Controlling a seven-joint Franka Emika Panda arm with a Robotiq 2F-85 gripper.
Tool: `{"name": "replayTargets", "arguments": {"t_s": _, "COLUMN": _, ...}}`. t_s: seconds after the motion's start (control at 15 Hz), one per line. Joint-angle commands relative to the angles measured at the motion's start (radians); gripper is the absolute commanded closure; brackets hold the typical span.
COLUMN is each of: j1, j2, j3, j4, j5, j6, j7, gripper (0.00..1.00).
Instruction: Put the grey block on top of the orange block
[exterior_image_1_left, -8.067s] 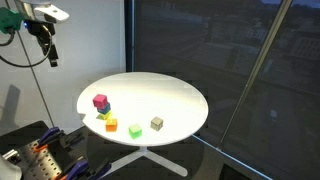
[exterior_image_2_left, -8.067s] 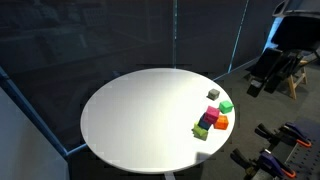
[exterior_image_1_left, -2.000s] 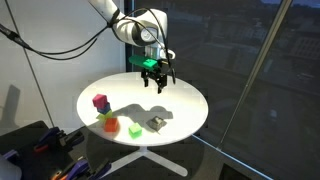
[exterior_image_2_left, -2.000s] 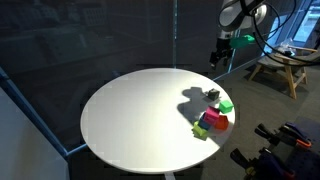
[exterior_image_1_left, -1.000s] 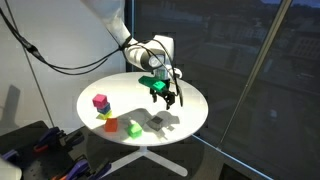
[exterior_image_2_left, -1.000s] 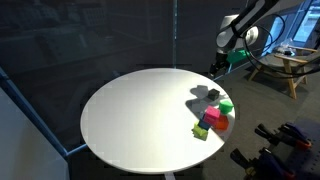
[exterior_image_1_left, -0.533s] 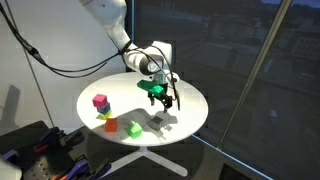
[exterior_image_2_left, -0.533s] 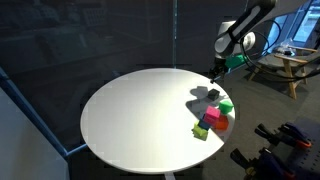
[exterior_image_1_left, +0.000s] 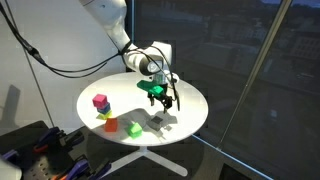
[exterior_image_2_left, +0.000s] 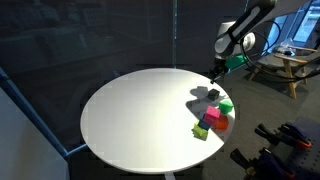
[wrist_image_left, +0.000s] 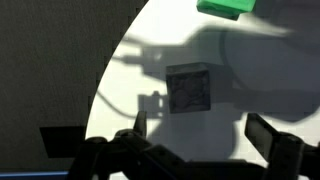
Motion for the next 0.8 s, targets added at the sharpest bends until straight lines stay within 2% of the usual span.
{"name": "replayTargets", "arguments": {"t_s": 0.0, "j1": 0.001, "j2": 0.019, "j3": 0.003, "j4": 0.006, "j5": -0.011, "j6": 0.004, "j7": 0.011, "gripper": 0.00}}
{"name": "replayTargets", "arguments": {"t_s": 0.73, "j1": 0.003, "j2": 0.096, "j3": -0.008, "j4": 0.054, "j5": -0.023, "j6": 0.008, "j7": 0.013, "gripper": 0.00}}
